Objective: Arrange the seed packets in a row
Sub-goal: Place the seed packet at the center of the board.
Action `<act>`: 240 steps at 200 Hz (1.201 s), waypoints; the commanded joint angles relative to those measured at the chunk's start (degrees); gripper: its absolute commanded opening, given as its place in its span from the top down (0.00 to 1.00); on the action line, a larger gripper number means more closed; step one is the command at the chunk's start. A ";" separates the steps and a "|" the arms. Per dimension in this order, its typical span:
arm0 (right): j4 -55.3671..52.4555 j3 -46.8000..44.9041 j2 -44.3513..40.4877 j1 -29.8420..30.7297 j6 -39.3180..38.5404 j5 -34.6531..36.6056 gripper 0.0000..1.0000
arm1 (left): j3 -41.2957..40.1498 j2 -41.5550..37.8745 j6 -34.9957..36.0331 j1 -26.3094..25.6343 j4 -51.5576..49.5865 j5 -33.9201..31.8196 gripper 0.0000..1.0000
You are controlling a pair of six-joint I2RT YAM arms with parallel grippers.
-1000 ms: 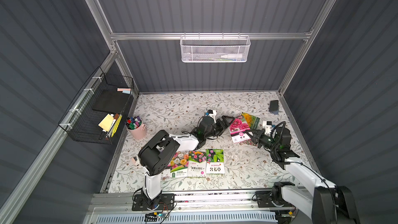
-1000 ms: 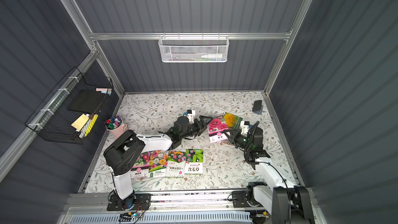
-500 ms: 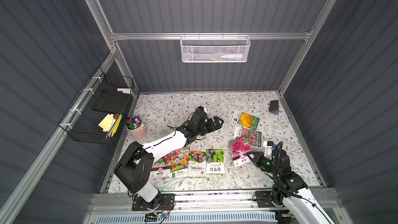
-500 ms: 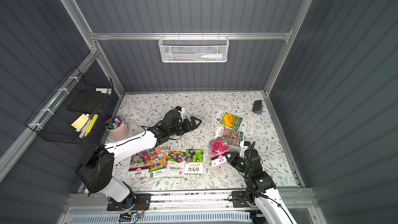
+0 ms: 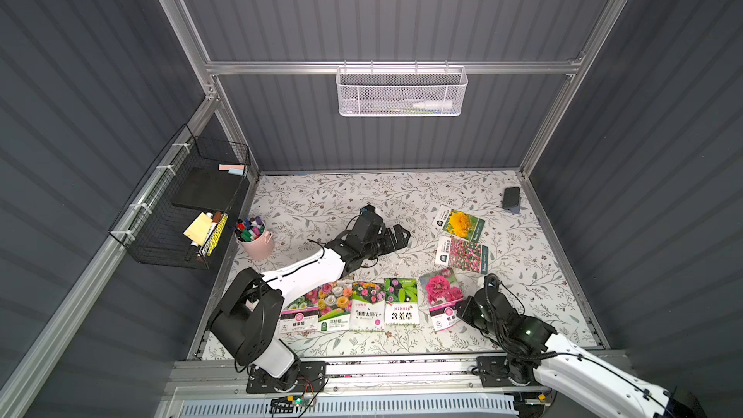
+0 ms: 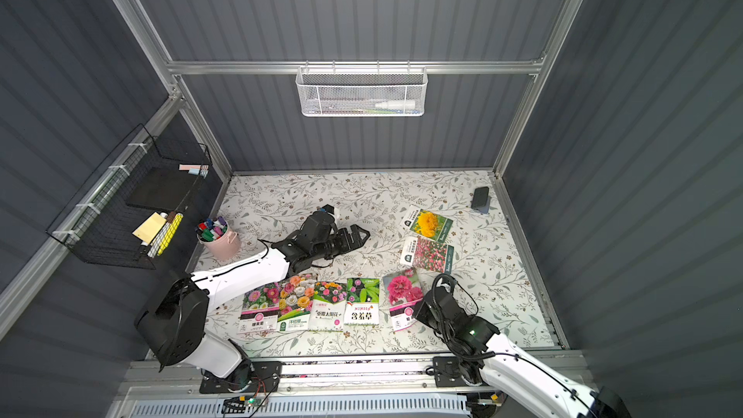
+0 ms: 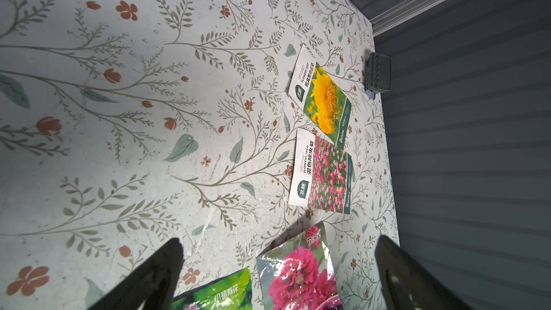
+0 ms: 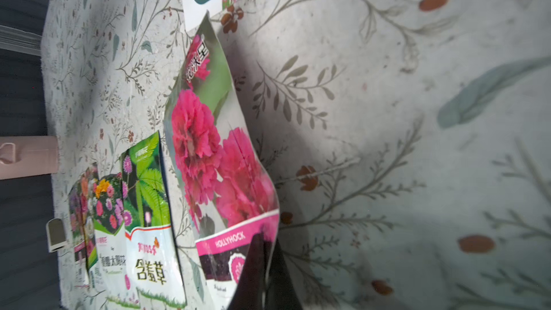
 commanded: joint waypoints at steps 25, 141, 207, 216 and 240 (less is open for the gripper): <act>1.33 3.91 5.62 7.92 5.66 13.61 1.00 | -1.00 -2.48 2.35 -0.13 -1.29 -1.53 0.01; -1.37 9.94 18.36 17.86 16.87 20.88 1.00 | -1.61 -2.53 1.98 -0.13 -0.37 -1.44 0.01; -8.81 13.54 23.00 19.88 23.55 22.68 0.83 | -1.96 -3.30 2.24 -0.13 -0.44 -1.52 0.01; -8.80 13.61 23.25 20.06 23.61 22.65 0.80 | -1.99 -3.28 2.24 -0.13 -0.46 -1.45 0.00; -9.85 14.41 24.16 20.49 24.25 22.77 0.77 | -2.21 -3.33 2.24 -0.09 -0.36 -1.28 0.01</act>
